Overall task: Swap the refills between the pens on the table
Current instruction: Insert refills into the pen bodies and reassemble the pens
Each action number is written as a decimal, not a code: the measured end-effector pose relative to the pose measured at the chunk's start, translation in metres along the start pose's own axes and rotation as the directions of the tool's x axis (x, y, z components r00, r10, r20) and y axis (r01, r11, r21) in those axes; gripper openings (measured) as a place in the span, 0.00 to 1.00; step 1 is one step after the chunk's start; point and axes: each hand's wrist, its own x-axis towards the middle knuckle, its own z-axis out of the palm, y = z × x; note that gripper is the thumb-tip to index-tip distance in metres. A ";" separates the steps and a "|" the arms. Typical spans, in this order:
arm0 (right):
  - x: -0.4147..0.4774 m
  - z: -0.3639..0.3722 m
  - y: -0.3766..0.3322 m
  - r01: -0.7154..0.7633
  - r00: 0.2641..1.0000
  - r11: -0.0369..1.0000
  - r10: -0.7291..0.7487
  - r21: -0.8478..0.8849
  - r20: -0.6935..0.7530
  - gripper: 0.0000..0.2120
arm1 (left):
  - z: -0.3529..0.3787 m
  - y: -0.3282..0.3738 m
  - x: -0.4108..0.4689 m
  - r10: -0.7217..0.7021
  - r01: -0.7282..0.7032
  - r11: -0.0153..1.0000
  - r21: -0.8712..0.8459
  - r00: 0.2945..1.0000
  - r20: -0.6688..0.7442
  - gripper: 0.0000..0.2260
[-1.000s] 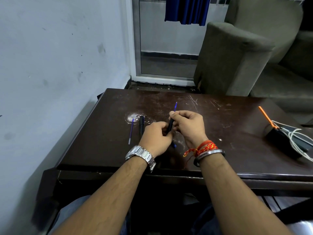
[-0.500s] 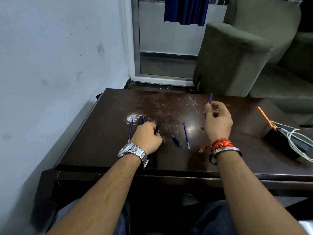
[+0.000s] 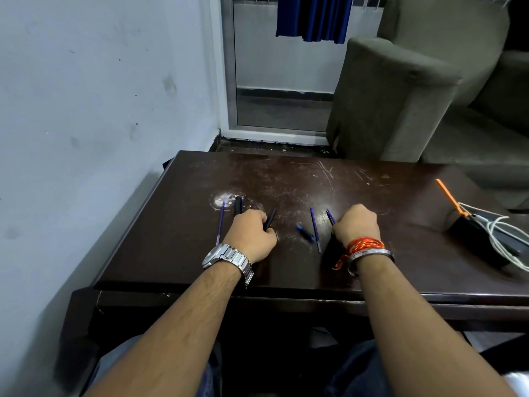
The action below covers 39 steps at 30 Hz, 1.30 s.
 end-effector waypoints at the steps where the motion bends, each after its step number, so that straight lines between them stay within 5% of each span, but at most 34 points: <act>1: 0.001 0.000 0.000 0.000 1.000 1.000 0.000 0.001 0.005 0.05 | 0.000 0.000 0.000 0.001 -0.001 1.000 0.002 1.000 0.003 0.07; 9: 0.002 -0.003 0.001 -0.029 0.999 1.000 0.029 -0.001 0.033 0.16 | 0.000 -0.001 0.000 -0.004 0.004 1.000 -0.001 1.000 0.004 0.07; 22: 0.005 0.001 -0.001 -0.024 0.998 0.999 0.021 0.045 0.061 0.08 | -0.005 -0.003 0.001 -0.039 0.038 0.999 -0.013 0.999 -0.021 0.07; 29: 0.004 -0.002 0.002 -0.032 0.999 0.997 0.030 0.067 0.036 0.16 | -0.027 -0.014 0.008 -0.260 0.258 0.965 -0.036 0.943 -0.207 0.08; 34: 0.003 -0.003 0.000 -0.013 1.000 0.992 0.012 0.124 0.016 0.11 | -0.036 -0.033 0.010 -0.412 0.421 0.907 0.019 0.894 -0.176 0.08; 39: 0.001 0.001 0.000 -0.010 1.000 0.993 0.007 0.115 0.029 0.10 | -0.040 -0.040 0.014 -0.420 0.431 0.902 0.025 0.889 -0.184 0.03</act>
